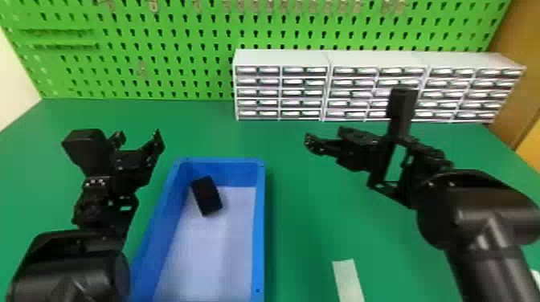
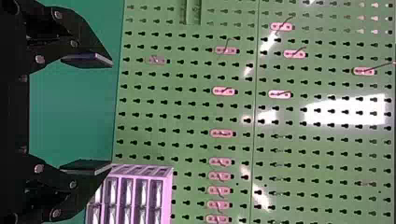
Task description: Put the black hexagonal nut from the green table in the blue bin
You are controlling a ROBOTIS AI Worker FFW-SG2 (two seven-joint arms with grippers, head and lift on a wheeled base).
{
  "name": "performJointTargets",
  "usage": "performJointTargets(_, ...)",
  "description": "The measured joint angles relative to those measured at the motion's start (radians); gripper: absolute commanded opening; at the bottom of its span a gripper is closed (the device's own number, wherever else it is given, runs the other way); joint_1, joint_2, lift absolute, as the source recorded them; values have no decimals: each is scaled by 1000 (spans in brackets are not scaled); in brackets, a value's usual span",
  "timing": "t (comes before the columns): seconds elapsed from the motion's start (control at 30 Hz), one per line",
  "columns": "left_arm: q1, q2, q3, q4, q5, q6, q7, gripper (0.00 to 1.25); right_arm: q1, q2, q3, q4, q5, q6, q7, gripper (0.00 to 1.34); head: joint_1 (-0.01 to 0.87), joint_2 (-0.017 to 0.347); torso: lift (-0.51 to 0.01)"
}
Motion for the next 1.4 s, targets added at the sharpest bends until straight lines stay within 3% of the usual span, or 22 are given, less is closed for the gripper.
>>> performJointTargets(0.3,1,0,2,0,1,0,0,769,58,13,-131,-79,30,-19,-54,1235,686,51,-97)
performJointTargets(0.73,3,0,6,0,2,0,0,769,152,60,-285,-165,87,-125,-135,1236,686,51,-97)
performJointTargets(1.17,4,0,13,0,2,0,0,767,290,72,-335,-181,150,-268,-185,1235,686,51,-97)
performJointTargets(1.4,3,0,17,0,2,0,0,769,338,91,-326,-180,189,-345,-199,1235,686,51,-97)
